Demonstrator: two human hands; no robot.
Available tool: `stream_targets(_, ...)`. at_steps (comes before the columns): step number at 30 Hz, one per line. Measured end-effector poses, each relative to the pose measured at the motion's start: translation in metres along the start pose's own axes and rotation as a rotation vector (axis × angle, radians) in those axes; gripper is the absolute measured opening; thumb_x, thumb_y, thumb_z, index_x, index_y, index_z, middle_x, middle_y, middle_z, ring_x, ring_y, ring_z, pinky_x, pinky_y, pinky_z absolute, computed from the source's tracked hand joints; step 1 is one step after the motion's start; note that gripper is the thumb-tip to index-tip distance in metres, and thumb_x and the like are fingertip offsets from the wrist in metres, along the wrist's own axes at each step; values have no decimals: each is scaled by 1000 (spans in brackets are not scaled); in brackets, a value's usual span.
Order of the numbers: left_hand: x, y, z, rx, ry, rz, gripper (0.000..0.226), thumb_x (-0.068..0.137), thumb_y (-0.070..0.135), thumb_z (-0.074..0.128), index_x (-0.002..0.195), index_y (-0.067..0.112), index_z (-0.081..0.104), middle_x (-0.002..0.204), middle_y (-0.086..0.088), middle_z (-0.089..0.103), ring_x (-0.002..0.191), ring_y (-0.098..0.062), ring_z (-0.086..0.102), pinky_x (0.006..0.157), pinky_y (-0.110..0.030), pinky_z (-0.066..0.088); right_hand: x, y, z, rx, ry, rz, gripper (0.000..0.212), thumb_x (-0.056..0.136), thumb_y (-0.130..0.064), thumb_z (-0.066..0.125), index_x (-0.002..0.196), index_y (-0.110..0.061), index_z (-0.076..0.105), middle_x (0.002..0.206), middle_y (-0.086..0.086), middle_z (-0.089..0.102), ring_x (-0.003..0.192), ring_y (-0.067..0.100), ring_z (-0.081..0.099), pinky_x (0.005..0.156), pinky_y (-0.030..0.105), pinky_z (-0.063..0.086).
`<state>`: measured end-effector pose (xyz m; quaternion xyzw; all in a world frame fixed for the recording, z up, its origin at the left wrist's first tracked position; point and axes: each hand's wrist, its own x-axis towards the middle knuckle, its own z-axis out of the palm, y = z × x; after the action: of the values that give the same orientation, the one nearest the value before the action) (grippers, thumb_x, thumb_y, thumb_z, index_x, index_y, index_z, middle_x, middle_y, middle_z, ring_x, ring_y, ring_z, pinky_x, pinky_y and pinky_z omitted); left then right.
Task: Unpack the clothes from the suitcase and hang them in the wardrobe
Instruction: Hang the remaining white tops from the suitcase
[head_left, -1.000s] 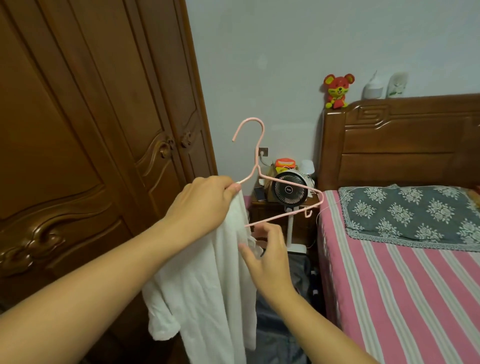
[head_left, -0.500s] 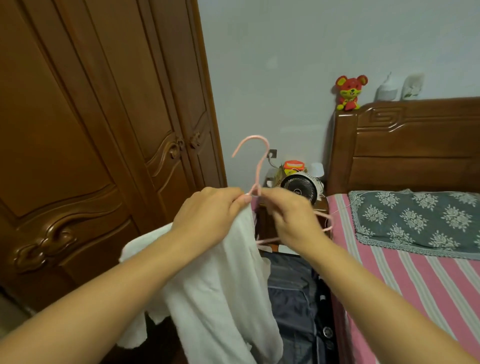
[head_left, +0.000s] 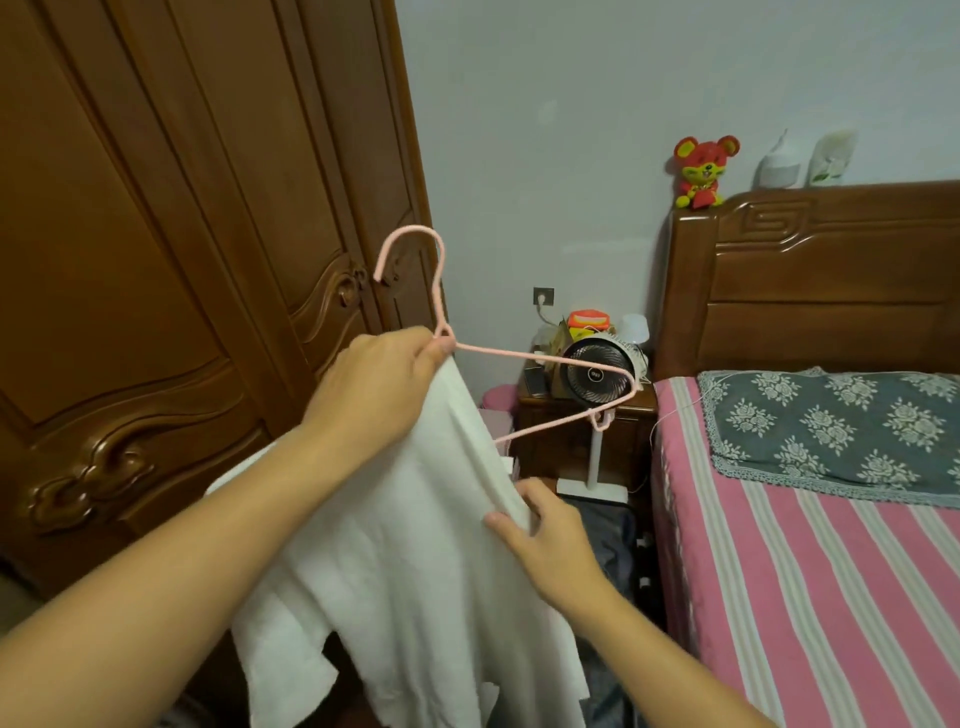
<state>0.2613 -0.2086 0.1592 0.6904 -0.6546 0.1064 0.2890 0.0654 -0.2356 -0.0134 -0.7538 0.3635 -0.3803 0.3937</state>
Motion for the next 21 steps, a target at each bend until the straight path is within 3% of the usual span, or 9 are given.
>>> stream_targets(3,-5,-52,-20,-4,-9,88,38,101,56,41,90,29,66,74,8,66,75,-25,66,63,-40,51,2,26,-55,-449,-221,-163,10,89,-47,60,90,-37,60,91,-21,61,101,4,55,113,41,30)
stream_targets(4,-12,-68,-26,1,-62,132,42,100,61,39,90,31,66,74,11,67,75,-19,67,63,-39,50,8,39,-76,-632,-231,-229,4,89,-33,59,92,-35,60,94,-20,63,102,5,57,119,46,22)
stream_targets(6,-29,-85,-27,132,-184,249,54,97,69,30,96,33,70,84,13,72,77,-11,69,62,-37,54,25,50,-113,-885,-151,-411,35,74,-2,51,96,-27,63,107,-10,64,110,14,59,119,52,22)
stream_targets(8,-43,-84,-16,223,-179,351,48,100,62,32,106,35,72,94,15,75,80,-7,71,60,-34,57,41,26,-127,-681,-92,-352,40,75,3,48,99,-25,63,117,-12,61,117,15,56,114,41,34)
stream_targets(11,-44,-66,-7,125,-67,291,38,102,52,37,101,34,70,93,15,73,80,-6,69,61,-36,56,56,-19,-117,-322,150,-366,27,89,-15,49,111,-24,61,124,-19,53,123,6,49,103,25,38)
stream_targets(14,-38,-54,-9,-53,21,145,36,101,52,39,95,31,68,83,13,69,76,-6,64,65,-38,52,62,-30,-100,-396,-51,-430,30,102,-39,47,126,-21,50,118,-7,59,113,4,56,98,21,43)
stream_targets(16,-37,-44,-6,-82,18,123,37,100,53,40,98,31,70,83,13,70,78,-6,64,68,-38,52,67,-33,-92,-556,-176,-417,41,102,-56,31,111,-23,53,94,-7,65,87,13,63,80,36,51)
stream_targets(18,-33,-37,-2,-107,34,96,41,98,57,38,100,33,71,86,13,71,81,-8,66,71,-39,53,75,-38,-87,-686,-137,-479,34,104,-48,31,96,-23,53,84,-3,65,76,25,62,67,42,49)
stream_targets(21,-25,-28,-1,-87,59,88,46,96,58,34,100,32,72,87,10,73,83,-14,67,72,-41,53,81,-51,-83,-638,-53,-560,24,105,-40,34,92,-25,48,80,-3,63,69,26,58,61,42,46)
